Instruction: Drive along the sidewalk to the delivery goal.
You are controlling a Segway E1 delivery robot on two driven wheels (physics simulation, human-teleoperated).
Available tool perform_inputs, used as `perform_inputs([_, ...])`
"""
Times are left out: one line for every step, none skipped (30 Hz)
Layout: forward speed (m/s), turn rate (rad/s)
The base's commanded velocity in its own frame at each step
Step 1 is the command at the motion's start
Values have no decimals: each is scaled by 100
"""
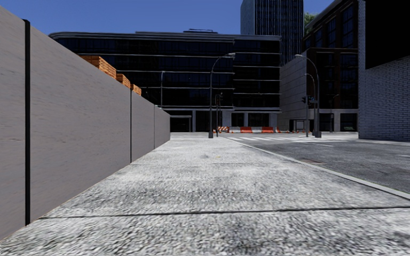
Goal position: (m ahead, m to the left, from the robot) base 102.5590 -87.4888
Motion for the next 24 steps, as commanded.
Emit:
perform_inputs([200, 0])
perform_inputs([200, 0])
perform_inputs([200, 0])
perform_inputs([200, 0])
perform_inputs([200, 0])
perform_inputs([200, 0])
perform_inputs([200, 0])
perform_inputs([200, 0])
perform_inputs([200, 0])
perform_inputs([200, 0])
perform_inputs([200, 0])
perform_inputs([200, 0])
perform_inputs([200, 0])
perform_inputs([200, 0])
perform_inputs([200, 0])
perform_inputs([200, 0])
perform_inputs([200, 0])
perform_inputs([200, 0])
perform_inputs([200, 0])
perform_inputs([200, 0])
perform_inputs([200, 0])
perform_inputs([200, 0])
perform_inputs([200, 0])
perform_inputs([200, 0])
